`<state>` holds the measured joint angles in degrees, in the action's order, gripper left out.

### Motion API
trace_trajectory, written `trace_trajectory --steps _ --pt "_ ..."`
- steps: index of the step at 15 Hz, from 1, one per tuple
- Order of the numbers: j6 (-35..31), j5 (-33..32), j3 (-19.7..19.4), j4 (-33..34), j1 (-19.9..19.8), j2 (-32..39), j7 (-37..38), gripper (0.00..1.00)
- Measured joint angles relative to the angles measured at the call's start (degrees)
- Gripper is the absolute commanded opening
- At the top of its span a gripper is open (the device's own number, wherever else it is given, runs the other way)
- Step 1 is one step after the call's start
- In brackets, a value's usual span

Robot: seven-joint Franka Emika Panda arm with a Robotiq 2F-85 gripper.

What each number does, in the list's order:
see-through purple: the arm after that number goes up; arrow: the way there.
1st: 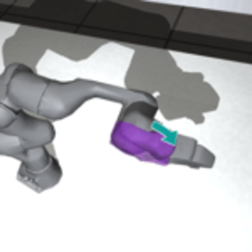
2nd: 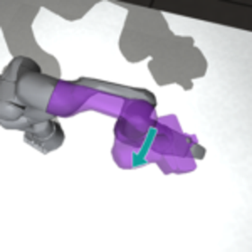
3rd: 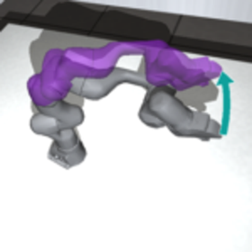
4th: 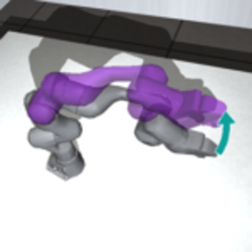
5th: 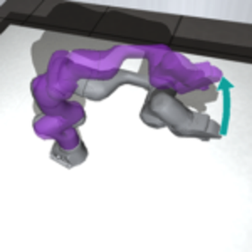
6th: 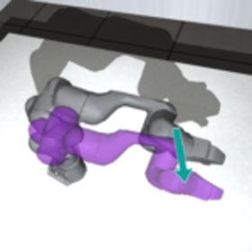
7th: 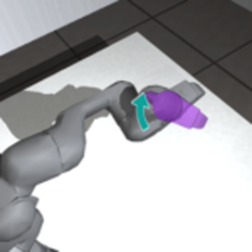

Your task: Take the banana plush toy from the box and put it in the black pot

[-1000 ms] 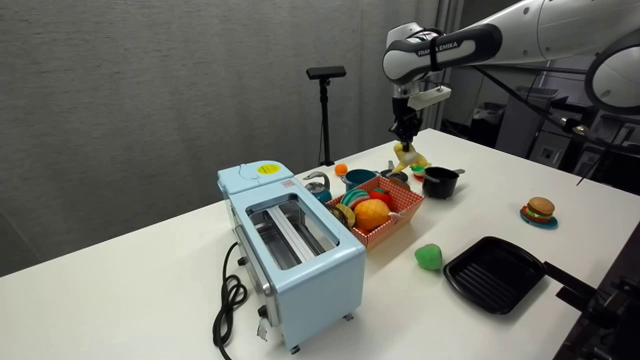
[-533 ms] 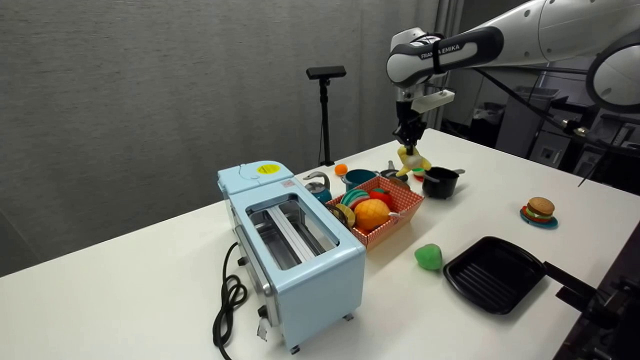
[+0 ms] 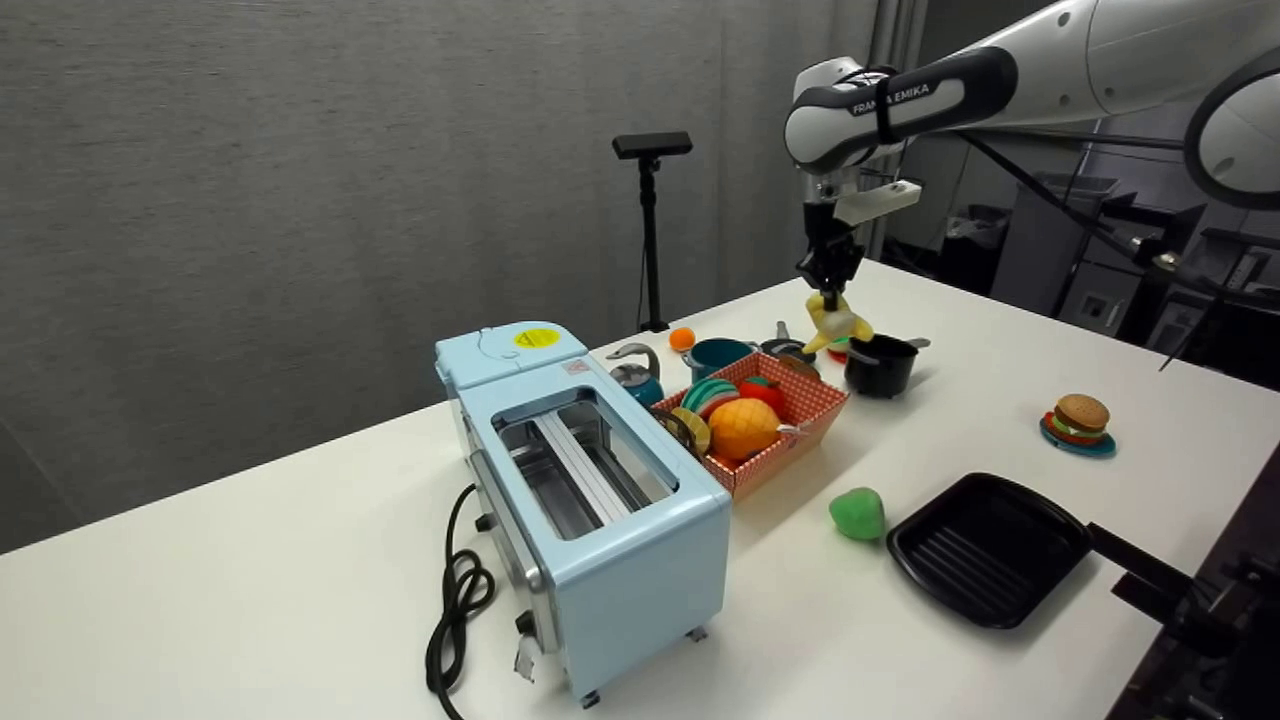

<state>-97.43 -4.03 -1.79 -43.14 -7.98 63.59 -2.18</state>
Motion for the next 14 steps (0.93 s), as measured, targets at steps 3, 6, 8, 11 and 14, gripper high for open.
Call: trace_trajectory --steps 3,6,8,11,14 --pt "-0.7 0.0 0.0 -2.7 -1.1 -1.6 0.0 0.01" --pt "-2.4 0.1 0.0 -6.6 -2.3 -3.5 0.0 0.01" --pt "-3.9 0.1 0.0 -9.8 -3.1 -5.0 0.0 0.01" --pt "-6.3 0.1 0.1 -15.1 -4.0 -7.7 -0.1 0.01" --pt "-8.6 0.6 0.3 -20.6 -5.0 -10.7 -0.5 0.01"
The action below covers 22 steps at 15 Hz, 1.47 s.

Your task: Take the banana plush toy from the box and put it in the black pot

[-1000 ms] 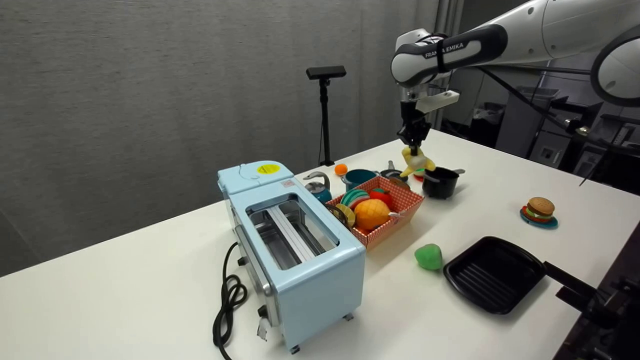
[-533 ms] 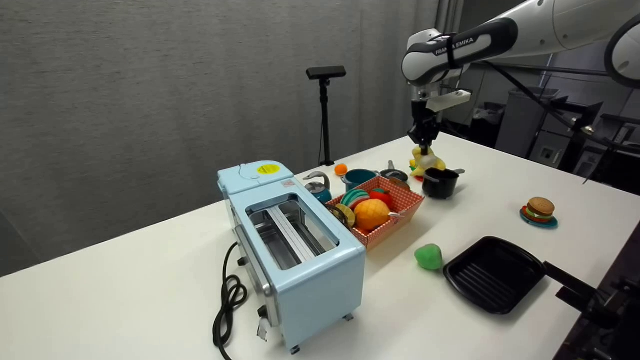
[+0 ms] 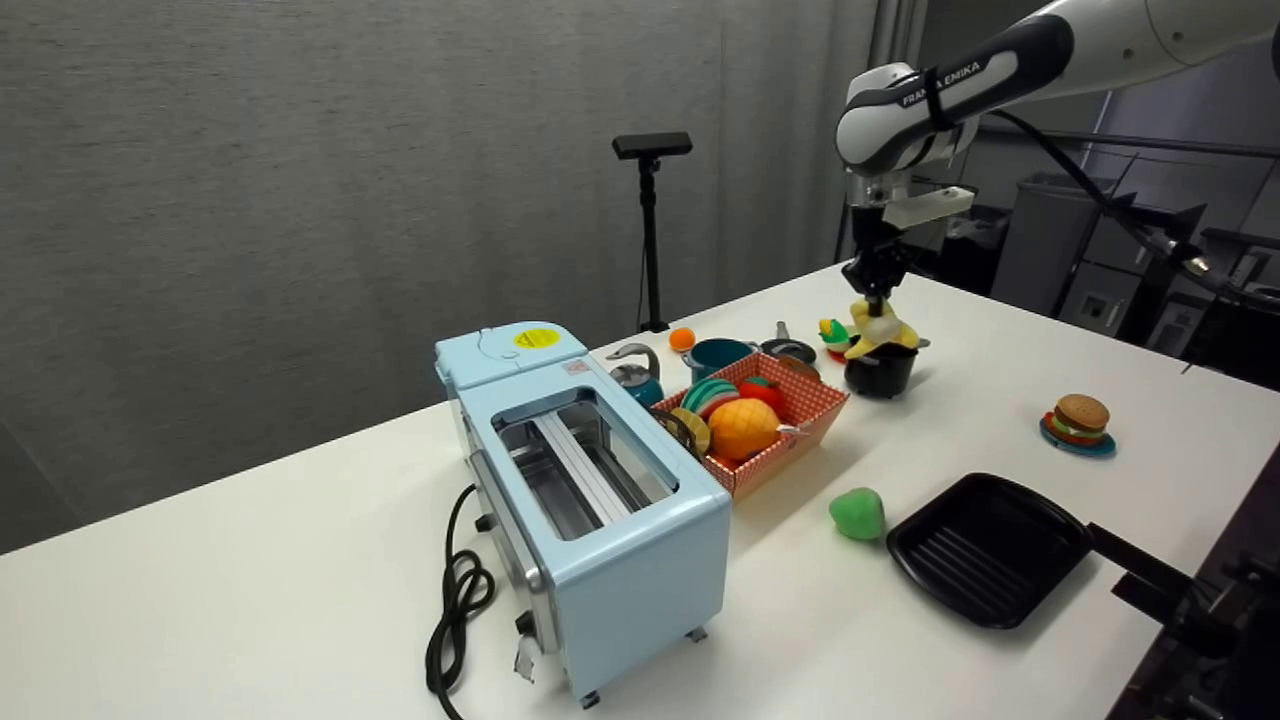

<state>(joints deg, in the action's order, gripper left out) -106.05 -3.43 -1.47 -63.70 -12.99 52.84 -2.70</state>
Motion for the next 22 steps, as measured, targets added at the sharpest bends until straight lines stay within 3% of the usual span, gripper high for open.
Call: trace_trajectory --steps 6,7,9,17,22 --pt "-2.1 5.0 -0.2 -9.0 -2.1 -6.3 -2.7 0.01" --pt "-2.1 5.6 -0.4 -10.3 -2.4 -7.2 -3.0 0.31" --pt "-2.1 6.6 -0.5 -12.5 -2.8 -9.0 -3.6 0.37" --pt "-2.1 7.1 -0.5 -19.3 -2.6 -13.3 -4.0 0.99" --pt "-2.1 7.1 -0.5 -23.6 -1.4 -15.8 -4.3 1.0"
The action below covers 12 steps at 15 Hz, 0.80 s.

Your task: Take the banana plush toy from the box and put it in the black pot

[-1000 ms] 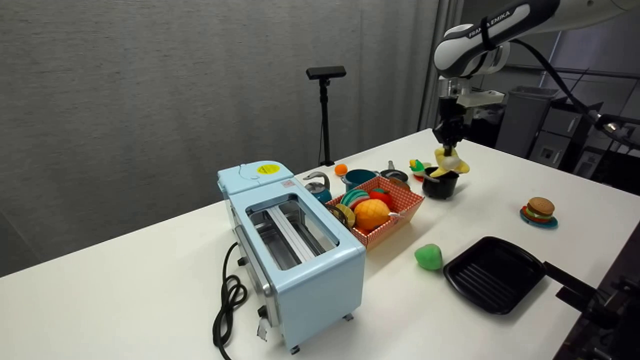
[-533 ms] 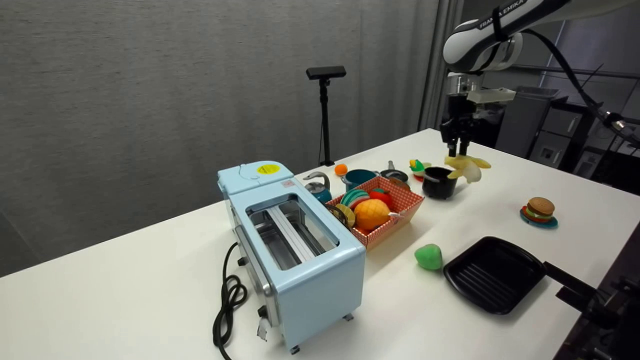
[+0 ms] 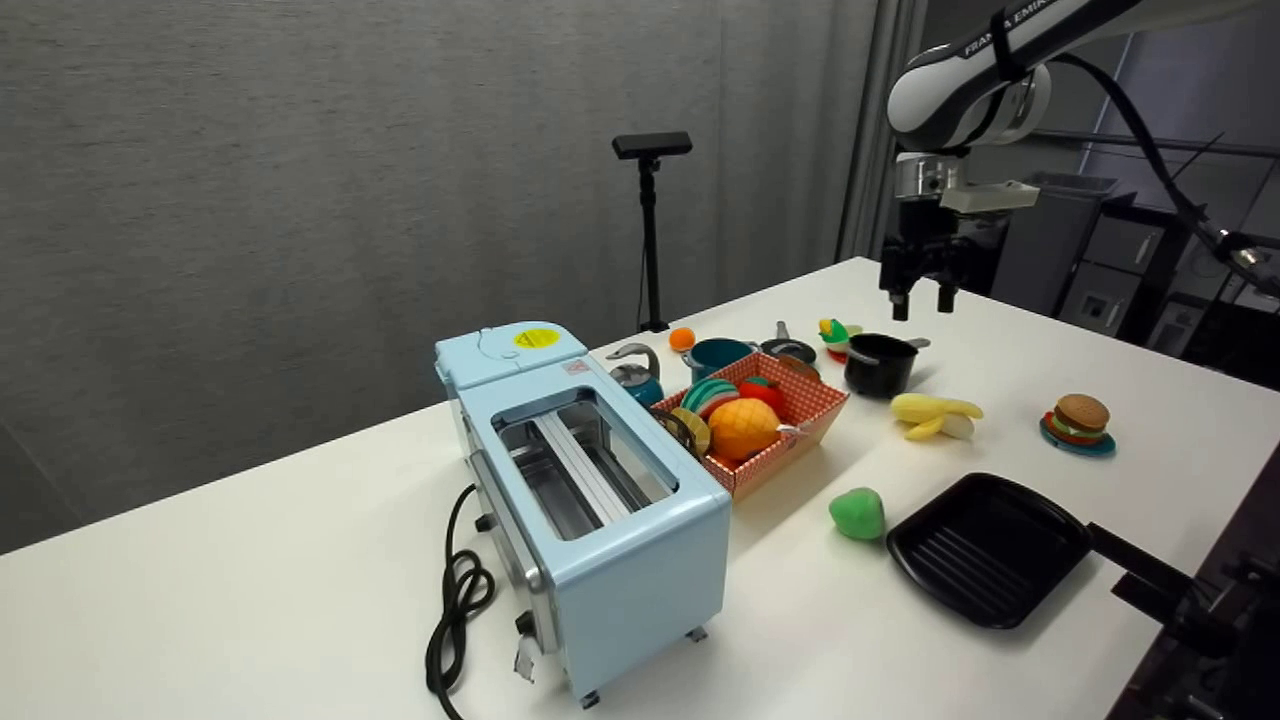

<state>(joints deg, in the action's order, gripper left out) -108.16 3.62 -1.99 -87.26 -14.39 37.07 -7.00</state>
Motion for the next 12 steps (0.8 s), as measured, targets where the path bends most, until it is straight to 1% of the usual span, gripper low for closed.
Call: trace_trajectory --steps 4,12 --pt "0.9 0.0 0.2 -3.4 0.9 -2.4 -1.6 1.0" --pt "0.8 0.0 -0.1 -3.2 1.0 -1.9 -1.6 1.0"
